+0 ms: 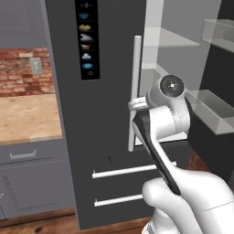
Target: Retrieve the sausage and cheese from the fridge and place them on the cutting board on the counter.
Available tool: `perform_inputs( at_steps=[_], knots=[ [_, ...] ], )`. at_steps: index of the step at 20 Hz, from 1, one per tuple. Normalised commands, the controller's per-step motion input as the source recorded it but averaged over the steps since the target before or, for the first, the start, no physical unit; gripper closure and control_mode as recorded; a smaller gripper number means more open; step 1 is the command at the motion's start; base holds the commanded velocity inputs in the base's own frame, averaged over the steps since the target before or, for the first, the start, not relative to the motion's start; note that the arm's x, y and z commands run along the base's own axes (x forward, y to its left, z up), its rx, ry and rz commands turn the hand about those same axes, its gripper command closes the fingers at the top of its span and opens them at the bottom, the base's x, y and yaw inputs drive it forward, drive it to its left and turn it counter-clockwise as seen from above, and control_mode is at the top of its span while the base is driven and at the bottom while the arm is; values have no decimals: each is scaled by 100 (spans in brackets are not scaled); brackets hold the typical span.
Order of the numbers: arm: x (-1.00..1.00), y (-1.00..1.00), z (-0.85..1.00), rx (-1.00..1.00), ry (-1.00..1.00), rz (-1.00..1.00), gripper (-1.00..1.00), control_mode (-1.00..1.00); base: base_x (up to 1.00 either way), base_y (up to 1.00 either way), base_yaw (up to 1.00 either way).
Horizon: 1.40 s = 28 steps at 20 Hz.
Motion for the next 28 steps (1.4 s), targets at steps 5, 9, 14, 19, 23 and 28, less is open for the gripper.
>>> perform_inputs(
  at_steps=[5, 9, 14, 19, 23, 28],
  knots=[
    [57, 19, -2, 6, 0, 1, -100, -100, 0, 0, 0],
    [69, 0, -7, 3, 0, 0, -100, -100, 0, 0, 0],
    [71, 2, -9, 4, 0, 0, -100, -100, 0, 0, 0],
    [66, 4, -12, 1, 0, 0, -100, -100, 0, 0, 0],
    [48, 0, -19, 0, 0, 0, -100, -100, 0, 0, 0],
    [50, 0, -23, 0, 0, 0, -100, -100, 0, 0, 0]
  ],
)
